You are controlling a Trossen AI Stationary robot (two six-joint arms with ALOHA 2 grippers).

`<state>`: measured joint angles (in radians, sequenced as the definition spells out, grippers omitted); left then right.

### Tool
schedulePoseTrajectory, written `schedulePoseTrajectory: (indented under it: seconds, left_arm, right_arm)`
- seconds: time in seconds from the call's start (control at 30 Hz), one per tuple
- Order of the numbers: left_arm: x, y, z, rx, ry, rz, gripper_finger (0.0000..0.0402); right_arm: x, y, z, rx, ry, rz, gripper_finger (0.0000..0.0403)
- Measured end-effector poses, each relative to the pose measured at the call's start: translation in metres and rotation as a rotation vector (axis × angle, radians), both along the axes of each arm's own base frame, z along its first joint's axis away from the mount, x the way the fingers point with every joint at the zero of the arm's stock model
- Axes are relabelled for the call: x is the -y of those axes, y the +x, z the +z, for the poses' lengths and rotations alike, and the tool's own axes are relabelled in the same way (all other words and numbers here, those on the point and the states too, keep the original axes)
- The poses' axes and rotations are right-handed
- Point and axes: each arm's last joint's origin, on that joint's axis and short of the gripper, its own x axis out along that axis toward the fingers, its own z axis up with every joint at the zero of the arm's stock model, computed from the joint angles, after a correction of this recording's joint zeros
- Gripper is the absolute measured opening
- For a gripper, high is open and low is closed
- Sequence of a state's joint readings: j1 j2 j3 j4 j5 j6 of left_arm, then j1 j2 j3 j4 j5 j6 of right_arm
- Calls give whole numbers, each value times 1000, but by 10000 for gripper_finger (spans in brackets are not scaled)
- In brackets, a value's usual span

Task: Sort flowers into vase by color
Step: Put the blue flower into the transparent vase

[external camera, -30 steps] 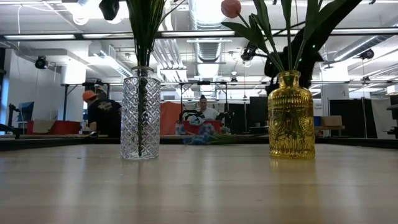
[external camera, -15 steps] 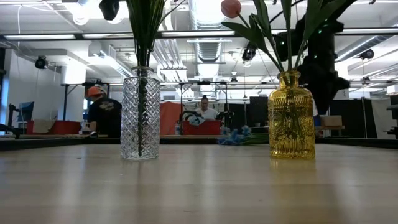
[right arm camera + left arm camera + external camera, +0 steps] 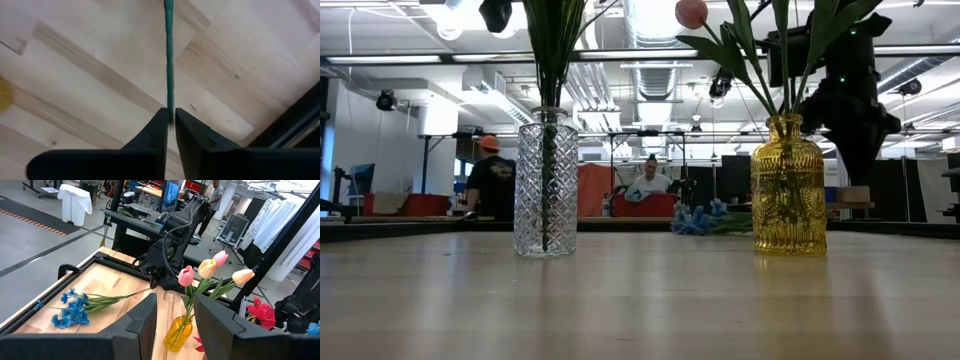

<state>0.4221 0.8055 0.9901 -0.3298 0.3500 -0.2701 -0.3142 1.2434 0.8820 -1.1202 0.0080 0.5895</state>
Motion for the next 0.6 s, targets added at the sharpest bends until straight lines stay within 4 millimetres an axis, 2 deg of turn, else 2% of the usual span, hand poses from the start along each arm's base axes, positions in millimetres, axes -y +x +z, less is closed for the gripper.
schedulePoseTrajectory:
  seconds: [0.23, 0.33, 0.6]
  left_arm:
    - [0, 0, 0, 0, 1, -1, 114]
    - [0, 0, 0, 0, 3, -1, 114]
    - [0, 0, 0, 0, 3, -3, 114]
  right_arm:
    - [-7, -3, -6, -21, -3, 0, 95]
    - [-5, -1, -6, -14, -56, 7, 129]
    - [8, 16, -8, 148, -130, 63, 207]
